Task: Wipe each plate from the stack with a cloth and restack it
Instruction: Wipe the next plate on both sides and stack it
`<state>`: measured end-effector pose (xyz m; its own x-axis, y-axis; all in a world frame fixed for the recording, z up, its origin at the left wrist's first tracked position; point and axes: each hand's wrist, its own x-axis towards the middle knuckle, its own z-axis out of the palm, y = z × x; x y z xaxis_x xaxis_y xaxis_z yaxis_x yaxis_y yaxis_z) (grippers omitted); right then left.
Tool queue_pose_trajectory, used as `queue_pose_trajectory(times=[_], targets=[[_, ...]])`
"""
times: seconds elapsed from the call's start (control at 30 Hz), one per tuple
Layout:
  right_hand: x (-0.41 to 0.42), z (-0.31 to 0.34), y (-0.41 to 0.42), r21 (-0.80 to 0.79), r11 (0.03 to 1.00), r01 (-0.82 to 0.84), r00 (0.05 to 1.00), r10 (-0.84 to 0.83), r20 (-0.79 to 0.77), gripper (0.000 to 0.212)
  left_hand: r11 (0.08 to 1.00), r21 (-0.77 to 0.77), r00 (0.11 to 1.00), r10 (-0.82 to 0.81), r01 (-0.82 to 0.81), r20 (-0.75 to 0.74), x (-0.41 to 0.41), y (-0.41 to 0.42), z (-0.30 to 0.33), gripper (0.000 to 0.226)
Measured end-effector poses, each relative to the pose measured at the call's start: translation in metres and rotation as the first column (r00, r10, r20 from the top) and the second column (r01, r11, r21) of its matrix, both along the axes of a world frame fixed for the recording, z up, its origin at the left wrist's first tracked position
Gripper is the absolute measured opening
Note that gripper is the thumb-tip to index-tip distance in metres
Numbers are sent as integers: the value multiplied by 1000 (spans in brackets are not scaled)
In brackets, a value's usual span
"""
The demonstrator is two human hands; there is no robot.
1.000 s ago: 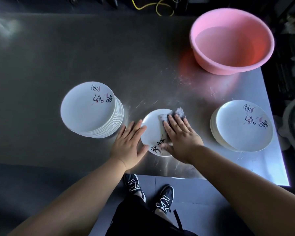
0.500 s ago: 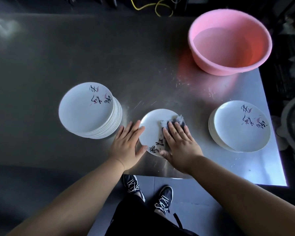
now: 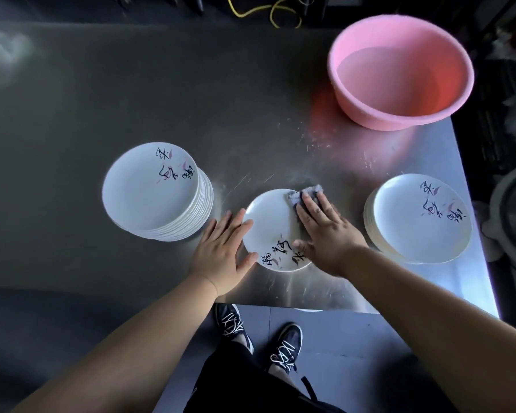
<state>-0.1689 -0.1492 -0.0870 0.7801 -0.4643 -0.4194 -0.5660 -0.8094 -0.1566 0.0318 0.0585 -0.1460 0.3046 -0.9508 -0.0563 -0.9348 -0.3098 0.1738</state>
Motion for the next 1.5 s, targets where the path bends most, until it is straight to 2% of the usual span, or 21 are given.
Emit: queue_pose_trajectory(times=[0.1,0.23,0.43,0.6,0.7,0.8,0.87,0.97,1.07,1.17,1.37,1.43,1.5], targets=[[-21,1,37,35,993,114,993,-114,19,98,1000,12,1000,0,0,9,0,-1,-2,72],[-35,1,68,77,987,138,990,-136,-35,117,999,-32,1000,-1,1,0,1,0,-4,71],[-6,-3,25,92,978,185,980,-190,55,88,999,-31,1000,11,-11,-9,-1,1,-5,73],[-29,0,82,156,958,242,967,-252,45,96,998,-31,996,45,-47,-71,-4,4,0,77],[-38,7,90,192,955,225,973,-231,8,95,991,-133,996,-33,21,-85,-3,5,1,66],[-29,8,53,180,964,197,976,-210,53,84,963,-209,980,-188,171,-66,3,7,6,42],[-21,8,30,151,977,149,984,-161,71,76,951,-224,967,-238,213,-91,7,6,9,29],[-17,0,36,138,974,179,977,-192,89,78,968,-207,971,-178,143,-162,5,3,14,23],[-26,-4,90,162,943,290,949,-305,82,92,976,-210,966,-103,53,-239,-4,2,15,25],[-36,1,125,220,927,304,945,-323,53,90,975,-220,959,-72,11,-273,-11,4,11,25],[-22,-7,50,151,954,259,951,-279,133,77,960,-276,967,-27,-45,-254,-20,1,8,19],[-20,-8,43,139,960,245,958,-261,116,83,960,-262,968,36,-103,-249,-29,0,8,20],[-18,-7,63,155,956,251,959,-267,97,98,951,-269,968,91,-154,-232,-42,0,9,22]])
